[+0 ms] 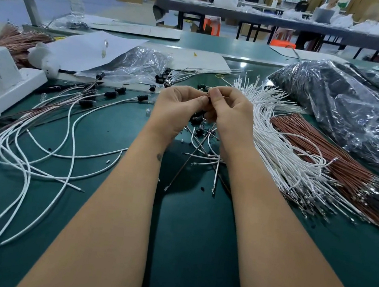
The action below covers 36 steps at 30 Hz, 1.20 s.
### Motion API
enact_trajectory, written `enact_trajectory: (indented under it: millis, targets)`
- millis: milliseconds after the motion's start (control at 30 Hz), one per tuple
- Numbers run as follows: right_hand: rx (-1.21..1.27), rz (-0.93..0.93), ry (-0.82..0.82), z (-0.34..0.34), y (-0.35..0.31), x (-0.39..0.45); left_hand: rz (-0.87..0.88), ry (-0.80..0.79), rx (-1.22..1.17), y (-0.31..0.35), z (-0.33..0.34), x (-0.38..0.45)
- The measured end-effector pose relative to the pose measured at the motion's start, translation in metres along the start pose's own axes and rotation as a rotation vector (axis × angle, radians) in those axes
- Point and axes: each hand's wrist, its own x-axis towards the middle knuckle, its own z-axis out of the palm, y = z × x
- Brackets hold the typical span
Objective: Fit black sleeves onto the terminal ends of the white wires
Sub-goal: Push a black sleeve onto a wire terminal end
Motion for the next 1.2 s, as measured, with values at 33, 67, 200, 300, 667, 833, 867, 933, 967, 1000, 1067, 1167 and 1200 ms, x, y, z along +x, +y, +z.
enact_trajectory:
  millis: [33, 67, 200, 300, 667, 833, 867, 933, 967, 1000, 1067, 1167, 1200]
  targets:
    - [0.027, 0.017, 0.000, 0.000, 0.000, 0.000, -0.008, -0.012, -0.025, 0.000, 0.000, 0.000]
    - [0.045, 0.032, -0.009, 0.001, 0.000, 0.000, -0.016, -0.022, -0.044, -0.001, -0.001, 0.001]
    - [0.110, 0.063, -0.031, 0.001, -0.002, 0.000, -0.065, -0.069, -0.081, -0.004, -0.008, 0.004]
    - [0.129, 0.079, -0.024, -0.001, -0.002, 0.001, -0.092, -0.129, -0.113, -0.005, -0.012, 0.007]
    - [-0.626, 0.075, 0.094, -0.033, -0.025, 0.013, -0.004, 0.081, 0.086, -0.009, -0.004, 0.004]
    - [-1.141, 0.280, -0.251, -0.040, -0.043, 0.006, -0.033, 0.219, 0.122, -0.015, -0.006, 0.008]
    - [-1.234, 0.321, -0.320, -0.037, -0.046, 0.004, -0.037, 0.231, 0.122, -0.016, -0.007, 0.009]
    - [-1.368, 0.366, -0.406, -0.031, -0.046, 0.001, -0.047, 0.242, 0.122, -0.018, -0.008, 0.011]
    - [-1.402, 0.366, -0.422, -0.028, -0.045, 0.000, -0.055, 0.240, 0.128, -0.018, -0.008, 0.012]
    - [-1.412, 0.350, -0.429, -0.026, -0.044, 0.000, -0.063, 0.236, 0.135, -0.018, -0.008, 0.013]
    - [-1.357, 0.307, -0.424, -0.024, -0.042, 0.001, -0.081, 0.239, 0.146, -0.019, -0.007, 0.013]
    - [-1.120, 0.236, -0.315, -0.023, -0.040, 0.002, -0.092, 0.257, 0.145, -0.019, -0.007, 0.012]
    - [-1.045, 0.205, -0.254, -0.023, -0.039, 0.003, -0.092, 0.260, 0.140, -0.018, -0.007, 0.012]
